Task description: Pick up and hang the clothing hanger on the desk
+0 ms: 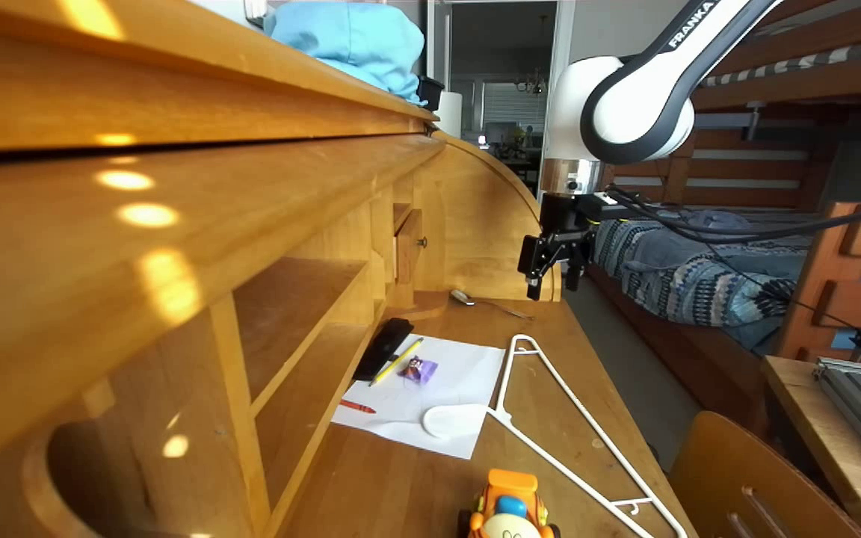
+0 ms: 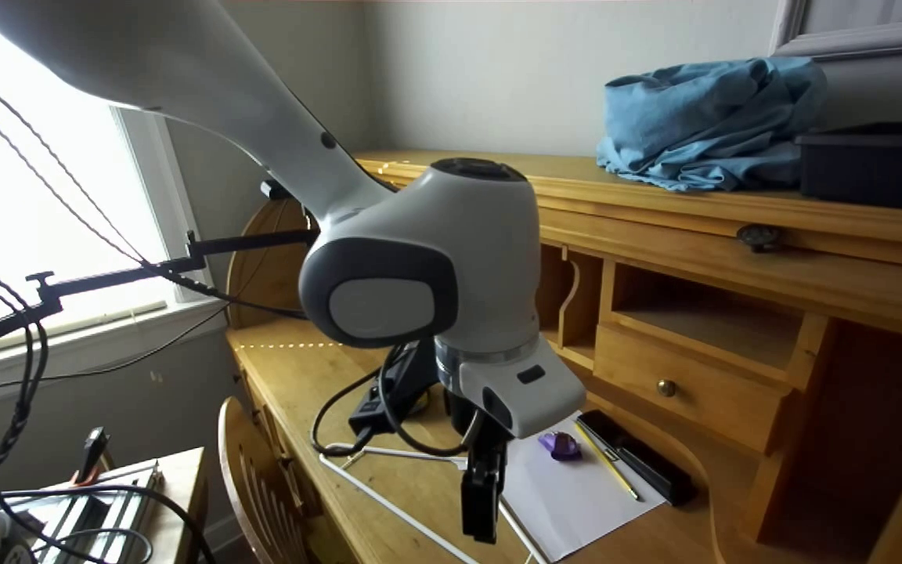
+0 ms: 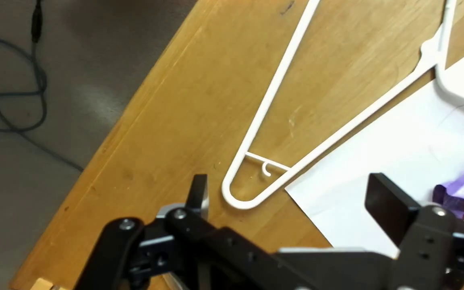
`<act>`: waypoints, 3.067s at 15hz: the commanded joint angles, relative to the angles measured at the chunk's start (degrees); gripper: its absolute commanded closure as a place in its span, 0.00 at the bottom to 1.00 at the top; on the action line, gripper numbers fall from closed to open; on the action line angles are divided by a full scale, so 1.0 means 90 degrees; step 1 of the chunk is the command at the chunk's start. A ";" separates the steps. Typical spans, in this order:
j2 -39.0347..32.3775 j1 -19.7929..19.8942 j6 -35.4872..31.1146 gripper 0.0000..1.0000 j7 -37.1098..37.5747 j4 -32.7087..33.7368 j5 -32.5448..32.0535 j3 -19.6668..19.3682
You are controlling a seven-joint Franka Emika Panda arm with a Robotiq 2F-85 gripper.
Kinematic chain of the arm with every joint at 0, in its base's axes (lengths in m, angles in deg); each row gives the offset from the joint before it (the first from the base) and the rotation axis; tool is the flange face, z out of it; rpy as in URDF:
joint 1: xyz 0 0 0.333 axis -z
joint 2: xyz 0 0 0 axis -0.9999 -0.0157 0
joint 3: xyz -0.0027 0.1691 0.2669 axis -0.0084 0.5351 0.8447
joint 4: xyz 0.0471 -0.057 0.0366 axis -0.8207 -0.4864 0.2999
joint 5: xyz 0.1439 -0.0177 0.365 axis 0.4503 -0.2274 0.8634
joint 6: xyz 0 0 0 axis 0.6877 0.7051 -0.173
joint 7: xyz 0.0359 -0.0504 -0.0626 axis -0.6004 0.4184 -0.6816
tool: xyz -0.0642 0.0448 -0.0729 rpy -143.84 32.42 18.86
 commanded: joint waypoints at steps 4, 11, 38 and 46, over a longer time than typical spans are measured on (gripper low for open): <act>-0.1031 -0.0112 0.0077 0.00 0.0308 0.0850 0.0886 -0.0026; -0.1134 -0.0221 0.0061 0.00 0.0565 0.0829 0.0727 -0.0144; -0.2705 -0.0518 -0.0416 0.03 0.1536 0.1888 0.1121 -0.0192; -0.2826 -0.0517 -0.0430 0.68 0.1539 0.2030 0.1204 -0.0213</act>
